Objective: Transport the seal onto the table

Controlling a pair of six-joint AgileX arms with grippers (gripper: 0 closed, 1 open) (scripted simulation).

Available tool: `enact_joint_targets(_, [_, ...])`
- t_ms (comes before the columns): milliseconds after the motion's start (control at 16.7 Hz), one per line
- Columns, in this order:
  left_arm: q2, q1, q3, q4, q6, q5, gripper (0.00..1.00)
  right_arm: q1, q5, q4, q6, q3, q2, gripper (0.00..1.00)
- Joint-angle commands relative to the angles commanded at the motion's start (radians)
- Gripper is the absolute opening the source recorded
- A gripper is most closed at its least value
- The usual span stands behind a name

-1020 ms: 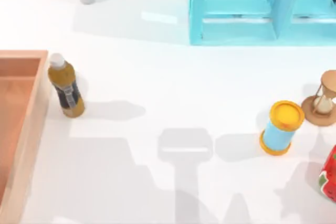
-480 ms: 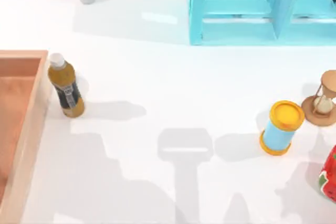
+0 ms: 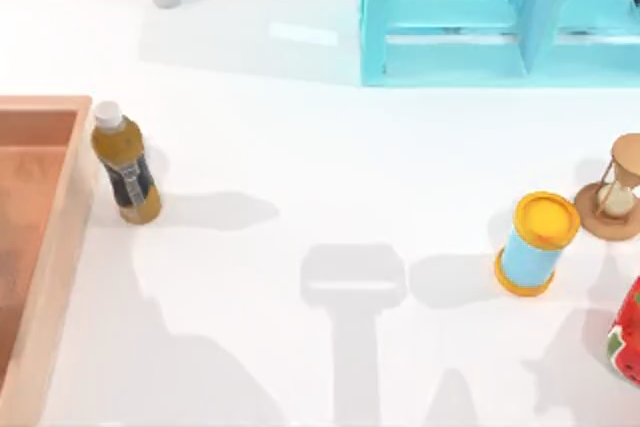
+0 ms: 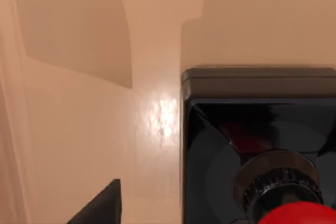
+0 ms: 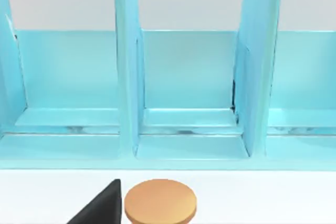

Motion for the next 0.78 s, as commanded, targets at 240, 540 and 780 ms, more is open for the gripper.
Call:
enact_joint_targets(240, [0.000,0.000,0.000,0.000,0.000,0.000,0.85,0.000,0.000,0.000,0.000,0.000,0.000,1.00])
enact_joint_targets(540, [0.000,0.000,0.000,0.000,0.000,0.000,0.47,0.000,0.000,0.000,0.000,0.000,0.000,1.00])
enact_joint_targets(780, [0.000,0.000,0.000,0.000,0.000,0.000,0.17,0.000,0.000,0.000,0.000,0.000,0.000,1.00])
